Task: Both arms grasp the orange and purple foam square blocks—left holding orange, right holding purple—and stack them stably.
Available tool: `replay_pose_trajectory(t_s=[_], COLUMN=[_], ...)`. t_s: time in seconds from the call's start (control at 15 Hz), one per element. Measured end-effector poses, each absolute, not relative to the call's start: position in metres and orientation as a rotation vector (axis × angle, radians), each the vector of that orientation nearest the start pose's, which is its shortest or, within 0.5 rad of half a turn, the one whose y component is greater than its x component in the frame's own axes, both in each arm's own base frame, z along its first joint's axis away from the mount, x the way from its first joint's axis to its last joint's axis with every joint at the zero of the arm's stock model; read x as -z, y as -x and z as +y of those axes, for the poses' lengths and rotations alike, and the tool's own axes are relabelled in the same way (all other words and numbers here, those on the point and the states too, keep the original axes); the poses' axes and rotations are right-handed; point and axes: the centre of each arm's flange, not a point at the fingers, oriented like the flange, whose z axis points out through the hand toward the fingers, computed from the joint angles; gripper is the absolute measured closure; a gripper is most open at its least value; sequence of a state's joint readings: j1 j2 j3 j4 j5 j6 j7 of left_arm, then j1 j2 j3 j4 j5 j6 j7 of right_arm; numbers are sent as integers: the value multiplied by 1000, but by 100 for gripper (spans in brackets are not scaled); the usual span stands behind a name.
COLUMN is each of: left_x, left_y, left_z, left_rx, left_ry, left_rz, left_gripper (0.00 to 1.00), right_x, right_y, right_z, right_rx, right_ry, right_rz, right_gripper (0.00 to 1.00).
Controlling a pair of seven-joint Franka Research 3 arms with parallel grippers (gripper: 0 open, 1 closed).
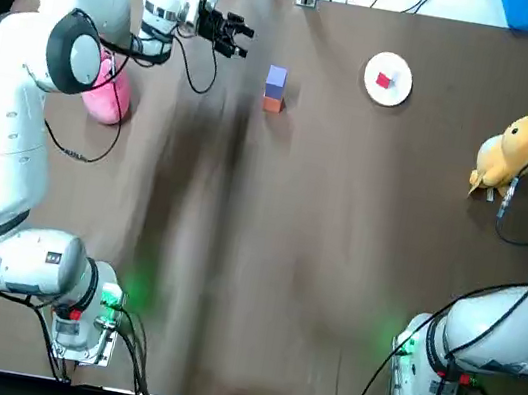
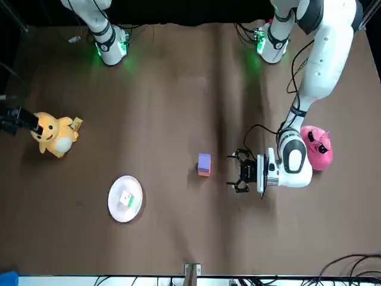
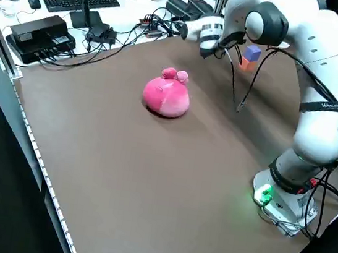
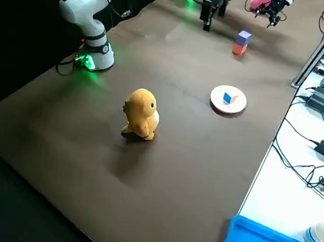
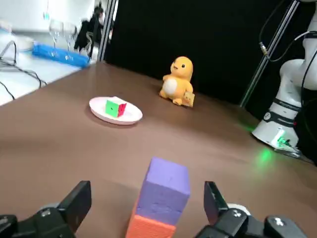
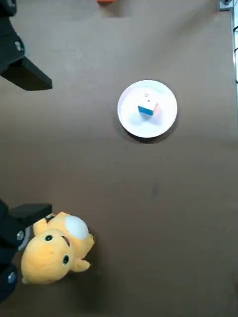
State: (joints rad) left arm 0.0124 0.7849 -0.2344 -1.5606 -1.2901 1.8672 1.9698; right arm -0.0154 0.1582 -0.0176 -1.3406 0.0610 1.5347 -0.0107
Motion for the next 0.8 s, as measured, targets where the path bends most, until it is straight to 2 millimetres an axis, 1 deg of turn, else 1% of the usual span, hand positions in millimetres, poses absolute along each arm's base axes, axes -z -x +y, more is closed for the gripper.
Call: replay_pose_trajectory(t_s=[0.13,0.27,0.4,0.6,0.67,0.8], left_x=[-248,-279,-309,-352,-379,-412], left_y=[-666,-668,-667,-665,-662,-656], left_z=[-199,-198,-196,-187,-182,-174], left_rx=[-706,-626,-536,-406,-320,-249], left_ry=[-1512,-1579,-1666,-1820,-1935,-2059], left_rz=[-1191,-1170,-1138,-1066,-1012,-969], left_gripper=[0,0,0,0,0,0], right_x=[-635,-631,-626,-625,-624,-624], right_y=[-584,-578,-578,-579,-579,-579], right_z=[-12,-12,-12,-13,-14,-14], right_rx=[48,27,16,19,18,19], right_ry=[3084,3083,3083,3083,3083,3083], right_rz=[31,32,32,43,54,55], right_gripper=[0,0,0,0,0,0])
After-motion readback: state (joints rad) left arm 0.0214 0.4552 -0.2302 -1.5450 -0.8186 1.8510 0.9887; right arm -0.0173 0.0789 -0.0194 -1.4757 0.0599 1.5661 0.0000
